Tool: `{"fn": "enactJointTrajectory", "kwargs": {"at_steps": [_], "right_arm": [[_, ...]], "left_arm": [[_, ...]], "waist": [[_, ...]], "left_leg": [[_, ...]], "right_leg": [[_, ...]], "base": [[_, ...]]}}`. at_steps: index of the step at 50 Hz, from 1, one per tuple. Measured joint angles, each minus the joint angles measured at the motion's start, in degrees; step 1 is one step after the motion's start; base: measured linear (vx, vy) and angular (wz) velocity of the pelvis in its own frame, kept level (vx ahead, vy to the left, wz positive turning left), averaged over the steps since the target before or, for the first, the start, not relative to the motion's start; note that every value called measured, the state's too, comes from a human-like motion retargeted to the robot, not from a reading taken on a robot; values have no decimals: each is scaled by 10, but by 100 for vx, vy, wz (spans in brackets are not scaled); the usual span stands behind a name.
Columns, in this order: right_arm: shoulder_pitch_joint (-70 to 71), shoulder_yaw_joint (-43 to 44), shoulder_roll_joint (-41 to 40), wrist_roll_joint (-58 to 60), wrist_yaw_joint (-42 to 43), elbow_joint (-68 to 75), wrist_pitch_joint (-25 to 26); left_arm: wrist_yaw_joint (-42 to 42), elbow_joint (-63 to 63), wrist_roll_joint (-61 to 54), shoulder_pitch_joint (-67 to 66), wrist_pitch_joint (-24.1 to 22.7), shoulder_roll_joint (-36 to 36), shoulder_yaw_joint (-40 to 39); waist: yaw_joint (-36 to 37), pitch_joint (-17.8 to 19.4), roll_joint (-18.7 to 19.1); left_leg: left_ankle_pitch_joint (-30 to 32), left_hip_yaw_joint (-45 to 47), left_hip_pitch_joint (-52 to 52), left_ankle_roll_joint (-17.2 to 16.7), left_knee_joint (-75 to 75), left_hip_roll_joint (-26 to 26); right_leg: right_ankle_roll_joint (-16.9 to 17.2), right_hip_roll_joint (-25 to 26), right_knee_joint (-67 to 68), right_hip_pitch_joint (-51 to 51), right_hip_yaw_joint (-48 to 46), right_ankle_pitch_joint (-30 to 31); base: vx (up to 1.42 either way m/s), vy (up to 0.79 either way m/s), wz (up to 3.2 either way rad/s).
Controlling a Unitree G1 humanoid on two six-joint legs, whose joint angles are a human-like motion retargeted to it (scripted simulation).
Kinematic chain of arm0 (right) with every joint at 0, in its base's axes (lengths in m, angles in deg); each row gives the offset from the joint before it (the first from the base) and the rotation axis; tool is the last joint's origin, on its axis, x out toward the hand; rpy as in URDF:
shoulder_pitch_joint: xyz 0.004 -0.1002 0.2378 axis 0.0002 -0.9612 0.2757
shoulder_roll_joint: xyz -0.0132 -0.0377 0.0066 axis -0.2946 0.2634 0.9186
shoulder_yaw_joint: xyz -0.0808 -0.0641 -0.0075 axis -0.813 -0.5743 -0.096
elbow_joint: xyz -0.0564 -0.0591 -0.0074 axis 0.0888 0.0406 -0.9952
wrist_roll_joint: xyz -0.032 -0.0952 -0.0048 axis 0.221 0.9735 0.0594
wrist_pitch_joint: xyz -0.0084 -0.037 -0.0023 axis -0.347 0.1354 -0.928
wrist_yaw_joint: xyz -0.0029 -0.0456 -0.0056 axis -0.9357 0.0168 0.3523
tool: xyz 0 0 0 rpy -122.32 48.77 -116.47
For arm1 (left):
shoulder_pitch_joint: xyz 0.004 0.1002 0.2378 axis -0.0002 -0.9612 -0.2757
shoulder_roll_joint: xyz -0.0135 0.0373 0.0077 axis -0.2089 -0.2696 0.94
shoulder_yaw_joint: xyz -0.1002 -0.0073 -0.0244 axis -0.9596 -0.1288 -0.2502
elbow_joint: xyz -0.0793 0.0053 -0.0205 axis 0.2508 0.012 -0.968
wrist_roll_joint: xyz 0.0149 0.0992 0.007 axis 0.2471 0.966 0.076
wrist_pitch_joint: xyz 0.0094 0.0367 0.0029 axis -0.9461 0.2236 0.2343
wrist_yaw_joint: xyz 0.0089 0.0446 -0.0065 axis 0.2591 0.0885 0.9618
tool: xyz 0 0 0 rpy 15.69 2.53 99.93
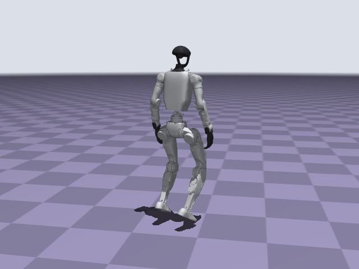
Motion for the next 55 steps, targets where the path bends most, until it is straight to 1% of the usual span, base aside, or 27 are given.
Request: {"fn": "enactJointTrajectory", "kwargs": {"at_steps": [3,5,7,8,10,12,13,15,17,18,20,23,28,30,32,33,35,37,39,41,43,45,47,48,50,52,55], "right_arm": [[2,-6,9,11,-1,-23,-6],[16,-8,14,28,-2,-38,-6],[45,-3,15,39,-2,-40,3],[61,3,14,36,-1,-35,8],[84,19,8,14,-4,-21,19],[75,31,5,3,-2,-21,20],[62,34,2,0,0,-25,19],[40,33,0,-5,2,-31,19],[29,32,3,-4,1,-34,19],[27,31,6,-2,1,-35,18],[26,28,13,-1,4,-37,13],[29,25,24,11,15,-41,0],[44,29,38,23,30,-60,-10],[42,29,36,25,34,-69,-14],[56,27,35,33,39,-73,-19],[69,26,35,41,42,-72,-19],[105,25,32,53,51,-57,-15],[140,23,26,46,56,-27,-8],[152,22,17,26,49,1,0],[138,25,6,14,32,23,8],[104,31,-10,10,15,36,17],[71,37,-25,5,-1,49,27],[49,41,-34,0,-14,64,38],[43,42,-36,0,-18,69,41],[37,45,-36,-5,-24,75,42],[37,46,-33,-12,-22,70,36],[42,42,-24,-22,-11,46,20]], "left_arm": [[6,-8,-1,4,-3,-3,3],[15,-13,-4,21,-3,-6,3],[33,-21,2,56,1,-10,0],[43,-28,6,78,4,-11,-3],[60,-35,14,114,5,-7,-12],[62,-30,22,113,0,1,-15],[55,-27,21,104,-1,5,-16],[38,-20,24,85,1,13,-20],[30,-10,28,75,2,15,-20],[26,-5,28,73,3,14,-20],[20,7,29,71,1,11,-19],[23,22,29,73,-6,2,-14],[36,41,27,88,-22,-13,-11],[43,51,21,85,-30,-13,-10],[53,61,1,99,-36,-18,-13],[60,63,-11,112,-38,-23,-14],[78,57,-24,145,-39,-31,-15],[88,30,-25,177,-29,-29,-11],[85,-4,-7,188,-17,-17,-1],[74,-34,23,175,-10,-3,7],[53,-56,43,141,-3,11,8],[20,-75,45,106,8,23,-3],[2,-83,45,81,14,30,-16],[-2,-82,45,73,16,31,-22],[-8,-76,47,63,17,30,-27],[-10,-64,52,60,16,25,-27],[-6,-45,64,60,11,13,-18]], "waist": [[-7,1,0],[-10,11,-2],[-13,37,-6],[-13,50,-8],[-14,63,-8],[-18,55,-5],[-21,44,-4],[-28,18,-5],[-34,-2,-8],[-36,-7,-9],[-38,-10,-10],[-35,-12,-9],[-27,-19,-20],[-23,-15,-31],[-14,-3,-43],[-8,11,-49],[6,50,-54],[19,83,-54],[26,93,-53],[29,86,-48],[25,68,-45],[19,44,-46],[11,17,-49],[10,7,-51],[7,-4,-54],[7,-5,-54],[6,-2,-51]], "left_leg": [[-99,7,-7,22,51,0],[-211,8,-16,53,109,-2],[-334,14,-29,96,171,2],[-373,21,-34,112,194,8],[-380,23,-29,124,186,8],[-286,10,2,97,100,-6],[-206,0,20,69,44,-16],[-2,-7,49,10,-81,-26],[143,3,51,-32,-152,-30],[172,7,46,-42,-160,-32],[183,12,29,-48,-153,-35],[170,15,6,-49,-138,-36],[142,33,-21,-32,-143,-36],[88,32,-36,-11,-92,-44],[-80,28,-59,38,-1,-52],[-175,28,-75,67,59,-52],[-330,28,-111,115,180,-46],[-393,32,-137,137,261,-33],[-402,28,-138,144,270,-28],[-362,14,-109,129,214,-32],[-273,-7,-58,96,116,-44],[-94,-18,-2,39,-14,-50],[116,-11,32,-22,-133,-46],[181,-3,43,-42,-174,-44],[236,10,51,-60,-209,-42],[232,15,46,-61,-201,-39],[198,12,27,-57,-168,-33]], "right_leg": [[-16,8,43,-4,14,-99],[-45,10,101,-14,20,-223],[-76,2,176,-32,14,-347],[-87,-7,206,-39,5,-379],[-95,-13,210,-38,-5,-373],[-73,-6,135,-7,-3,-279],[-48,1,86,10,6,-204],[8,0,-12,30,17,3],[37,-15,-51,18,14,119],[38,-22,-50,8,11,134],[32,-31,-38,-10,5,134],[26,-32,-33,-30,-5,124],[27,-36,-38,-56,-20,108],[19,-40,9,-68,-17,60],[-10,-46,89,-83,-19,-90],[-30,-49,142,-94,-22,-183],[-72,-55,252,-122,-28,-332],[-107,-68,328,-143,-43,-391],[-120,-68,337,-143,-51,-392],[-113,-54,280,-114,-56,-350],[-83,-34,185,-67,-50,-262],[-32,-24,72,-21,-42,-84],[11,-29,-19,-1,-40,101],[23,-34,-45,1,-41,148],[30,-42,-64,1,-43,181],[25,-44,-59,-3,-42,169],[18,-36,-48,-10,-38,139]], "base": [[-4,0,-5],[-9,-1,-18],[-10,-1,-11],[-10,-1,3],[-8,0,18],[-4,0,42],[-3,0,52],[-2,0,54],[-4,0,48],[-6,1,41],[-7,1,35],[-7,0,31],[-8,-2,33],[-12,-4,29],[-12,-5,12],[-12,-5,0],[-11,-5,-8],[-9,-5,-18],[0,0,0],[3,-2,3],[9,-3,21],[11,-3,25],[10,-2,19],[8,-2,11],[3,-1,3],[0,0,0],[0,0,0]]}}
